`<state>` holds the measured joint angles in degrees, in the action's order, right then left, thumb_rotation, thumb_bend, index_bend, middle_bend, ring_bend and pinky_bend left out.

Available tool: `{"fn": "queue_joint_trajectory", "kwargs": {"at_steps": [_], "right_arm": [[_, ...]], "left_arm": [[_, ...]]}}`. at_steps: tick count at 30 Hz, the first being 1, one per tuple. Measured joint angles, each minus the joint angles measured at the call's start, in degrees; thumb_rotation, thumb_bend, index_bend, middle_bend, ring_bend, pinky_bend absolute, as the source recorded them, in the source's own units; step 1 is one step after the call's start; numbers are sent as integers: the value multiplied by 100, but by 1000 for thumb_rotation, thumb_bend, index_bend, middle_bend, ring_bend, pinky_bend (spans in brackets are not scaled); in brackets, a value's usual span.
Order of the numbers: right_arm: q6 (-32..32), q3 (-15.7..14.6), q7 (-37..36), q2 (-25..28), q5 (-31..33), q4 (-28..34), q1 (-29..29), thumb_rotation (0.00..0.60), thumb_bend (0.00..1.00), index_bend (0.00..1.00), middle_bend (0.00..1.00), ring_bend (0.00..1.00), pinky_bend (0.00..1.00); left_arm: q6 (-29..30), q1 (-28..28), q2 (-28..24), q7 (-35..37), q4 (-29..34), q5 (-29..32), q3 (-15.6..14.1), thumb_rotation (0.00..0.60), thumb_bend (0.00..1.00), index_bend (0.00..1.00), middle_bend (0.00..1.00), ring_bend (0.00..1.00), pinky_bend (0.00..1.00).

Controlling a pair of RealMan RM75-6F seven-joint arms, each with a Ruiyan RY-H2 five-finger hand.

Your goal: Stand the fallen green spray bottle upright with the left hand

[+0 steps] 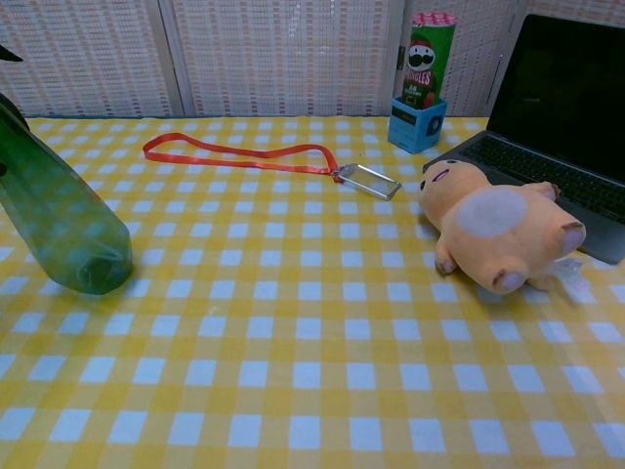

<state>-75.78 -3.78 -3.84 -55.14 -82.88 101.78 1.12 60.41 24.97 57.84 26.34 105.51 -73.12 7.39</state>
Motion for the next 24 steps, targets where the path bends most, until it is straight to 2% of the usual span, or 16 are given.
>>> {"fn": "queue_joint_trajectory", "kwargs": {"at_steps": [8, 12, 16, 21, 24], "right_arm": [[25, 4, 25, -12, 45, 0, -14, 595, 294, 0, 0, 0, 0], [55, 5, 38, -19, 68, -3, -30, 591, 293, 0, 0, 0, 0], [44, 1, 18, -10, 62, -1, -26, 594, 293, 0, 0, 0, 0], [59, -10, 17, -8, 50, -2, -34, 593, 294, 0, 0, 0, 0], [68, -16, 24, -10, 49, 0, -38, 594, 294, 0, 0, 0, 0]], "left_arm": [[-105, 75, 28, -119, 4, 203, 120, 600, 418, 684, 1000, 1000, 1000], [-130, 86, 63, -99, -11, 153, 138, 600, 399, 495, 1000, 1000, 1000], [-103, 81, 111, -29, -74, 108, 176, 600, 300, 286, 1000, 1000, 1000], [-26, 50, 162, 102, -160, 59, 236, 600, 209, 125, 1000, 1000, 1000], [-21, 41, 153, 156, -172, 48, 261, 600, 183, 93, 1000, 1000, 1000]]}}
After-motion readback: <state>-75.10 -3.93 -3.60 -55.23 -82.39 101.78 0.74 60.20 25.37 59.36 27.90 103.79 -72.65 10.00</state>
